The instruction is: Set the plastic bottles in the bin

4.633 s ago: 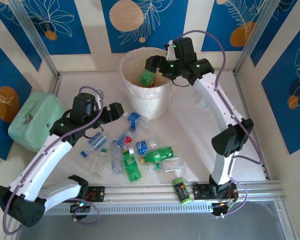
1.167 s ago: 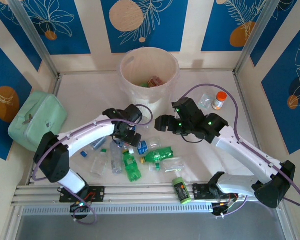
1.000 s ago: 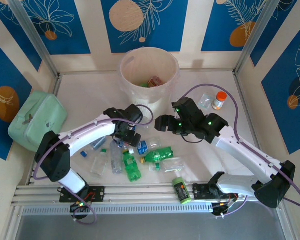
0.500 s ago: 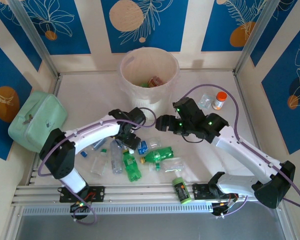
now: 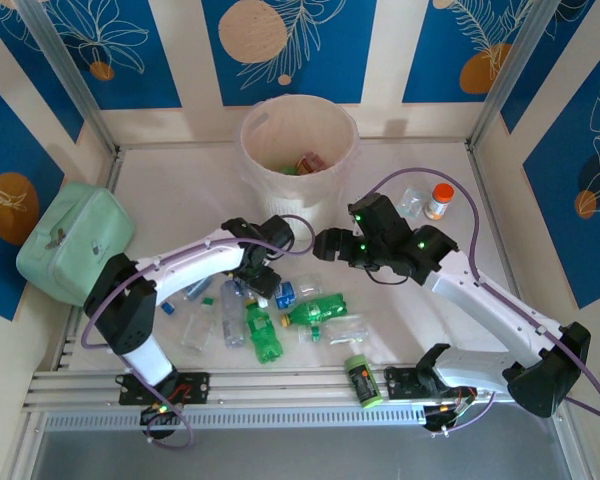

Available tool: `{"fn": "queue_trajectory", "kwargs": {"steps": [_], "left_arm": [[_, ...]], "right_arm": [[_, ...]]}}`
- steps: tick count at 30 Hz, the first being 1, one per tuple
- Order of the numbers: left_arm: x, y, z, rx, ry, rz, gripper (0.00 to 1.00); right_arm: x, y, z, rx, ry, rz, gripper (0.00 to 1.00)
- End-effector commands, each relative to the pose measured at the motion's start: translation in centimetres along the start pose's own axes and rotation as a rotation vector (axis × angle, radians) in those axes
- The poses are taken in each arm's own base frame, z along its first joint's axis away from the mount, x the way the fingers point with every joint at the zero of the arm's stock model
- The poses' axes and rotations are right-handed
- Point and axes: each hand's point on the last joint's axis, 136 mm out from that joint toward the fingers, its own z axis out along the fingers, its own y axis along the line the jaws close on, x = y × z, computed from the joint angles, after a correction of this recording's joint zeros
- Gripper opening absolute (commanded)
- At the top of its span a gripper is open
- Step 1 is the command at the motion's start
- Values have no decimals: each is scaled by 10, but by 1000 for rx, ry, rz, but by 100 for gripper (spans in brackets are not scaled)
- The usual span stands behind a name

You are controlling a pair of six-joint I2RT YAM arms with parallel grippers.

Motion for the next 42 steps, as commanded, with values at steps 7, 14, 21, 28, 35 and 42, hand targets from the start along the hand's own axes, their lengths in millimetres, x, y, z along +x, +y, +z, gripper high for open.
{"fn": "queue_trajectory", "kwargs": {"steps": [7,14,21,28,35,42], "left_arm": [[9,-3,12,-18,35,26,85],[10,-2,16,-27,31,24,82],[8,1,14,-42,15,18,73],[8,2,14,-46,14,14,69],[4,5,7,-55,-18,3,62],[-3,9,-10,-54,-70,-19,58]], "right_arm": [[0,8,2,-41,15,0,83],[1,7,1,-37,15,-1,82],[1,5,0,-33,11,2,80],[2,4,0,-32,10,7,79],[0,4,-1,-34,3,7,79],[-3,6,-6,-41,-16,6,79]]}}
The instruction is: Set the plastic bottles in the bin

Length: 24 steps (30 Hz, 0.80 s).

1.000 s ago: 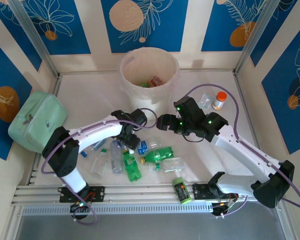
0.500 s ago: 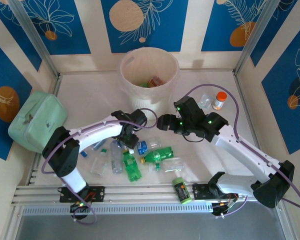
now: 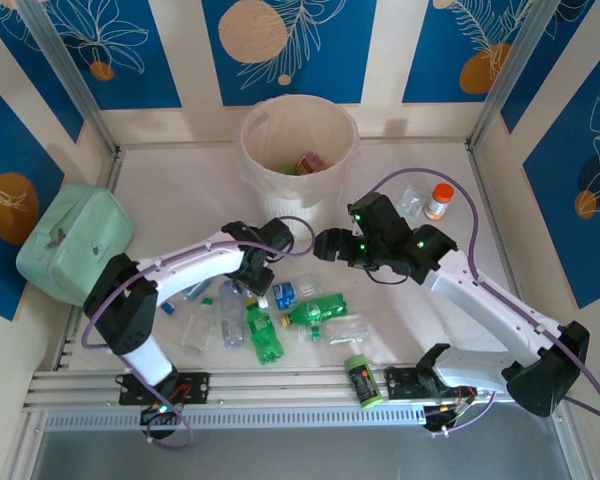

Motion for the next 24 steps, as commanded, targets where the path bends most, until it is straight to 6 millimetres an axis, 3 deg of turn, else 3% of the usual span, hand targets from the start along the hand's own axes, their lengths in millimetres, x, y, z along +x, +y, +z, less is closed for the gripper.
{"fn": "queue_trajectory", "kwargs": {"steps": [1,7,16,20,24], "left_arm": [[-4,4,-19,-11,-49,-18,57],[-8,7,-56,49,-125,-79,56],[-39,2,-150,300,-399,-199,58],[-53,-10,-192,493,-523,-230,59],[-63,-38,-229,762,-618,-210,59]], "right_arm": [[-4,7,-9,-40,-28,0,79],[-17,17,-27,-88,-71,10,79],[-55,46,-64,-291,-125,80,80],[-69,59,-76,-383,-120,93,84],[-80,67,-81,-461,-102,103,88]]}}
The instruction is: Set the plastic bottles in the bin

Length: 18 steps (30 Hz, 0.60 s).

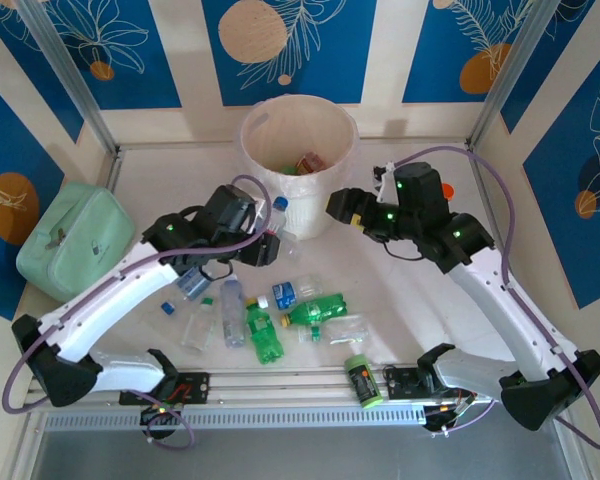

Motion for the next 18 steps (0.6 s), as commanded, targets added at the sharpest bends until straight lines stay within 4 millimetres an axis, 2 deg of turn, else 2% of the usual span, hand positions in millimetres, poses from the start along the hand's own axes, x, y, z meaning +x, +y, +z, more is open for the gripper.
{"fn": "queue_trajectory", "kwargs": {"steps": [1,5,8,12,18], "left_arm": [[-19,-51,-13,308,-69,-45,59],[-33,-86,-24,545,-116,-86,60],[-42,-103,-31,684,-139,-111,60],[-49,-105,-31,712,-156,-120,60],[-51,-109,-27,768,-164,-124,59]], "right_arm": [[-5,29,-3,-145,48,6,89],[-12,45,-3,-220,62,-1,91],[-14,53,-2,-253,78,-8,91],[-17,56,-1,-256,74,-11,89],[-16,37,9,-181,72,14,85]]}}
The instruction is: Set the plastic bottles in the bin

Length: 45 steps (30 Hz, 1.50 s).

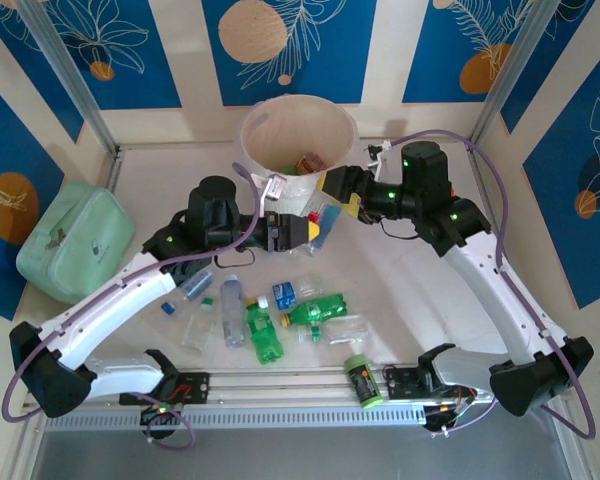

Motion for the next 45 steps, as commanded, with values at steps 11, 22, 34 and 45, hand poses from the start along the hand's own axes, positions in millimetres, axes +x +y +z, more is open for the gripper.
{"fn": "queue_trajectory", "kwargs": {"steps": [11,22,34,45], "left_arm": [[-12,9,5,34,-34,3,57],[-11,13,7,25,-11,15,62],[-15,25,-30,-144,-82,102,100],[-33,110,-110,-655,-300,-26,100]], "right_arm": [[6,1,6,15,19,-13,75],[3,2,5,24,-2,-14,55],[-13,19,-6,-1,-46,-56,53],[-71,45,-15,-45,-147,-100,53]]}}
